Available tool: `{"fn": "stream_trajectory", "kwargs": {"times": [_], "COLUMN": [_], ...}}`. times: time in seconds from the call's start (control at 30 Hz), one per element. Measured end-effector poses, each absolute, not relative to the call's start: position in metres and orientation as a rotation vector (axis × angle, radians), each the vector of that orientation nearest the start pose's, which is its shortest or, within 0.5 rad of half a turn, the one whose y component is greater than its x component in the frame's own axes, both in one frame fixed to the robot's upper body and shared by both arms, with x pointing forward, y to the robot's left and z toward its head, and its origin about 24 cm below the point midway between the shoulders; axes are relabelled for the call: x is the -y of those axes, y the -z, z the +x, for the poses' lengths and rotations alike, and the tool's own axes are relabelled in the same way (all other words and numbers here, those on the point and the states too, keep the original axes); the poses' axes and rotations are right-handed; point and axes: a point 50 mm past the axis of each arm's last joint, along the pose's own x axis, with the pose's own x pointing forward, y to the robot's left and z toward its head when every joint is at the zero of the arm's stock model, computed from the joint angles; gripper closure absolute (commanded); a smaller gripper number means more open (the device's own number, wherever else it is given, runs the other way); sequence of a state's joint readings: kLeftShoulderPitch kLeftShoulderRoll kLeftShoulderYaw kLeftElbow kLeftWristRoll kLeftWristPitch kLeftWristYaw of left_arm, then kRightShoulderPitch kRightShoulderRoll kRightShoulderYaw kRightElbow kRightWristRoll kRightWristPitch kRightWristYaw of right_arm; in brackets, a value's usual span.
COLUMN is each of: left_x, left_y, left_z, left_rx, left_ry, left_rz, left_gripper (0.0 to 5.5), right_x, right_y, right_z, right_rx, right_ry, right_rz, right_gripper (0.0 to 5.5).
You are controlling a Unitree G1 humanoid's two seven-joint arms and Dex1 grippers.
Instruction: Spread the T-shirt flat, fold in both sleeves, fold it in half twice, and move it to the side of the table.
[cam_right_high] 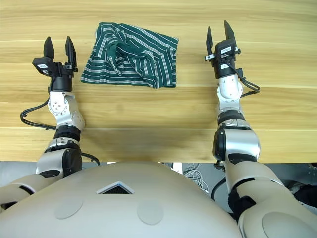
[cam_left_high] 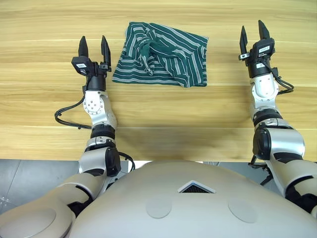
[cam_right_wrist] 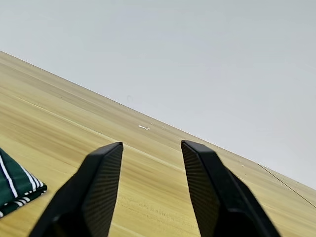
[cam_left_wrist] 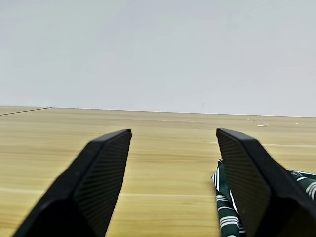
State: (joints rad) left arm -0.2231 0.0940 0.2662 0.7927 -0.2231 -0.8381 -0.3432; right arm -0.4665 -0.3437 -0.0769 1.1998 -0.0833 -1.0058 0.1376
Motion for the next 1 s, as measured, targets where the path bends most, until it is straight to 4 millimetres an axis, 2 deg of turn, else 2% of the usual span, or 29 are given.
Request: {"fn": "stream_trajectory", "kwargs": {"times": [0.2,0.27,0.33,0.47,0.53,0.63,0.7,0.8,0.9,1.0], "left_x": [-0.211,-0.209,-0.204,-0.195,-0.189,-0.168,-0.157,-0.156,-0.166,-0.188], "left_y": [-0.006,-0.007,-0.004,-0.016,-0.025,-0.042,-0.049,-0.052,-0.056,-0.053], "left_z": [0.26,0.258,0.25,0.224,0.21,0.192,0.19,0.191,0.198,0.211], "left_rx": [0.301,0.298,0.26,0.214,0.184,0.139,0.126,0.111,0.168,0.234], "left_ry": [-0.001,0.03,0.101,0.182,0.198,0.248,0.269,0.251,0.204,0.119], "left_rz": [-0.042,-0.029,0.001,0.013,0.022,0.017,0.012,0.014,0.037,0.065], "left_gripper": [2.42,2.42,2.06,1.54,1.54,1.54,1.54,1.54,1.54,1.54], "right_x": [0.23,0.232,0.232,0.21,0.202,0.19,0.178,0.173,0.184,0.204], "right_y": [-0.023,-0.027,-0.036,-0.042,-0.044,-0.048,-0.043,-0.042,-0.054,-0.05], "right_z": [0.294,0.293,0.289,0.264,0.251,0.232,0.222,0.221,0.236,0.248], "right_rx": [0.25,0.291,0.368,0.391,0.333,0.198,0.134,0.108,0.18,0.234], "right_ry": [-0.145,-0.147,-0.186,-0.485,-0.577,-0.68,-0.721,-0.703,-0.574,-0.401], "right_rz": [-0.383,-0.333,-0.266,-0.192,-0.144,-0.062,-0.044,-0.038,-0.043,-0.065], "right_gripper": [3.28,3.28,2.91,2.16,2.11,2.11,2.11,2.11,2.11,2.11]}}
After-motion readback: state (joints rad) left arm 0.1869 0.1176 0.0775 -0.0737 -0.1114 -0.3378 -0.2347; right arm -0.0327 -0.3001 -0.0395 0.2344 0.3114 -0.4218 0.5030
